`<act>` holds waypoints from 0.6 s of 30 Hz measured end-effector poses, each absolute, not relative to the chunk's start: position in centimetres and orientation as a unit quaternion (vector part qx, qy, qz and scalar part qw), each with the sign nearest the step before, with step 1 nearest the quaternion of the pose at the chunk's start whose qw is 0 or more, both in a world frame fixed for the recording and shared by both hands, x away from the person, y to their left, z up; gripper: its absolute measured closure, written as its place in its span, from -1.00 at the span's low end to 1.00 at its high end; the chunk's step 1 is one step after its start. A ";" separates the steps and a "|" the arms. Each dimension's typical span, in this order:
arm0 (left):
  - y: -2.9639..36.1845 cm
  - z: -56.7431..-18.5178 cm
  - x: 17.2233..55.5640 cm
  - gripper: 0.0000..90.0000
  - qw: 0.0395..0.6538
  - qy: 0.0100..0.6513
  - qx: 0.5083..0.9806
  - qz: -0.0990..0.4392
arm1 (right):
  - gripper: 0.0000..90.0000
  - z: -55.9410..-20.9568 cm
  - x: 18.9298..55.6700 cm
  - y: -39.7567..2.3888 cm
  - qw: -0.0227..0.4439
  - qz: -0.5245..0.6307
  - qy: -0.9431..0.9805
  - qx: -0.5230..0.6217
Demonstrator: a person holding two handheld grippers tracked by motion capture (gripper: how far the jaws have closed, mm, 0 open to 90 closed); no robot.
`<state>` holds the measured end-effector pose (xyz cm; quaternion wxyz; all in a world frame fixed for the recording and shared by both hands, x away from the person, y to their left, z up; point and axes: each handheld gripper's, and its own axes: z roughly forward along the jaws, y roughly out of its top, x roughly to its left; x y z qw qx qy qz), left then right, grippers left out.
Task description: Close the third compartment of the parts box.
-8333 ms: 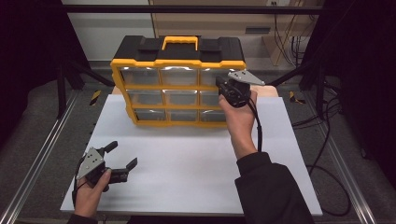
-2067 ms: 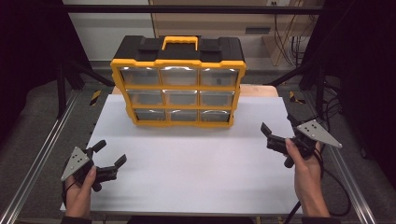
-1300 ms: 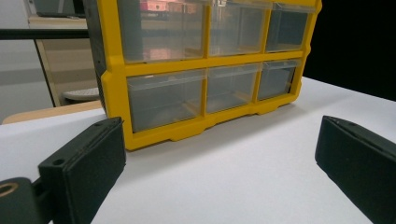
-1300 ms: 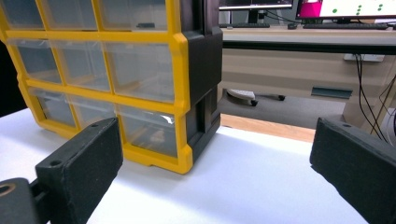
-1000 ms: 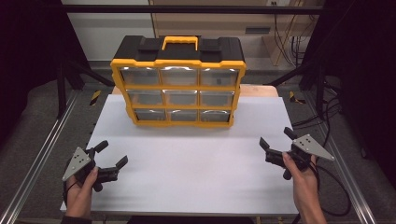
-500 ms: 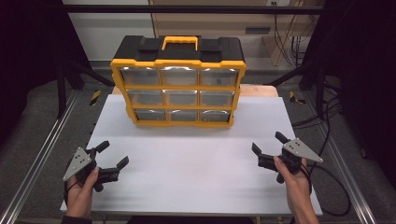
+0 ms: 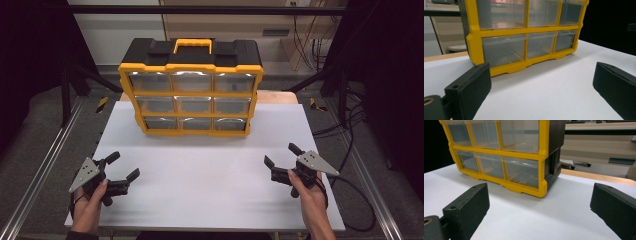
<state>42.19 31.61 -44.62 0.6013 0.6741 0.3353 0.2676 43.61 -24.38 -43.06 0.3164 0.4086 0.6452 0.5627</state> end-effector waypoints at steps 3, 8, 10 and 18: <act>31.4 -44.6 42.2 -0.96 0.600 0.332 0.677 0.267 | -0.94 -43.2 43.7 -24.2 0.315 0.566 0.643 0.408; 31.2 -44.7 42.2 -0.96 0.601 0.333 0.676 0.266 | -0.94 -43.3 43.6 -23.8 0.314 0.571 0.642 0.405; 31.2 -44.7 42.3 -0.96 0.601 0.334 0.675 0.268 | -0.94 -43.4 43.7 -23.7 0.313 0.572 0.642 0.403; 31.1 -44.6 42.3 -0.96 0.601 0.335 0.673 0.271 | -0.94 -43.6 43.8 -23.1 0.312 0.576 0.641 0.400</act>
